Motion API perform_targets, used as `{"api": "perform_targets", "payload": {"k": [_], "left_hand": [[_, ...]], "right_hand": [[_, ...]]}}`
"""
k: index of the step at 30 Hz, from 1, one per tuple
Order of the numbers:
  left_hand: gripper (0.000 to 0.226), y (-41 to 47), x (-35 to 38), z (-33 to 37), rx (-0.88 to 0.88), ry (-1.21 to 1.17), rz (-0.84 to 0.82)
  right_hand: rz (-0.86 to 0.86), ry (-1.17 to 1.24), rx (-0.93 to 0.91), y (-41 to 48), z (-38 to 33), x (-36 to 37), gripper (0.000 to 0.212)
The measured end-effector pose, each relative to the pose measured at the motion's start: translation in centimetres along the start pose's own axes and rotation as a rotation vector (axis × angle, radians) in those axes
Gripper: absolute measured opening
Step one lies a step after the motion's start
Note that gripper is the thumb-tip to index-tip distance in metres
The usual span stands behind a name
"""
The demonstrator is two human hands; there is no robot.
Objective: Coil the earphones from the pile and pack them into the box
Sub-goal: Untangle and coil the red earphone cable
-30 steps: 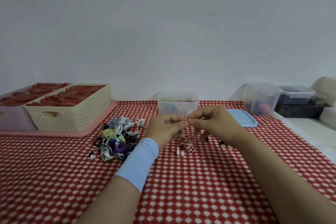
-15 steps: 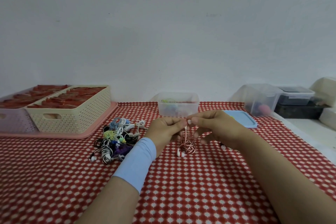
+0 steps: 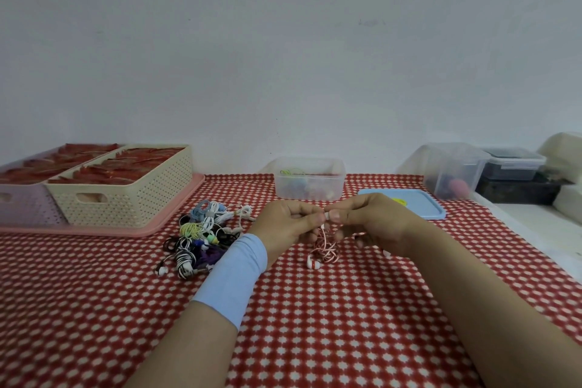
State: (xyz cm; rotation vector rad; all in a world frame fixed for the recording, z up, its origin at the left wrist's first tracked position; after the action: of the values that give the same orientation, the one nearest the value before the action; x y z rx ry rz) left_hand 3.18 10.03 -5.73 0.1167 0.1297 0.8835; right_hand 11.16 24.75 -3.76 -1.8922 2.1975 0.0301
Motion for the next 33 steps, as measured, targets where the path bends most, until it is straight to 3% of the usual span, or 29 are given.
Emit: {"api": "perform_targets", "payload": {"k": [4, 8, 12, 13, 18, 23, 33], "left_hand": [[0.011, -0.2, -0.5, 0.1, -0.006, -0.002, 0.035], [0.031, -0.2, -1.2, 1.2, 0.03, -0.127, 0.082], [0.022, -0.3, -2.3, 2.0, 0.034, -0.103, 0.115], [0.02, -0.2, -2.5, 2.1, 0.027, -0.085, 0.127], [0.019, -0.1, -3.6, 2.3, -0.024, 0.053, 0.139], [0.016, 0.1, -5.0, 2.7, -0.029, 0.169, 0.194], [0.023, 4.8, -5.7, 5.9, 0.027, 0.286, 0.165]], "right_hand": [[0.134, -0.143, -0.107, -0.1, -0.7, 0.3, 0.012], [0.228, -0.37, -0.179, -0.2, -1.8, 0.1, 0.015], [0.044, -0.952, -0.033, 0.3, -1.7, 1.8, 0.068], [0.011, -1.015, -0.01, 0.4, -1.6, 2.2, 0.072], [-0.059, -1.013, -0.031, 1.3, -1.9, 3.0, 0.043], [-0.085, -0.833, 0.001, 2.4, -2.2, 2.4, 0.027], [0.118, -0.639, -0.146, 5.5, -7.1, -0.9, 0.012]]}}
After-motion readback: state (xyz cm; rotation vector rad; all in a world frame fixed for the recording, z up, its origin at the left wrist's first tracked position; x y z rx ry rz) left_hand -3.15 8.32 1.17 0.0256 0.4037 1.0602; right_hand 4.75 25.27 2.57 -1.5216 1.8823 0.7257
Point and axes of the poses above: each hand's wrist, its own y-axis towards the middle knuckle, its own x-axis out of the palm, z = x × y, the point moved 5 cm from there along y, towards the middle knuckle, and after that the axes turned 3 degrees about x, right-handed, at the moved point
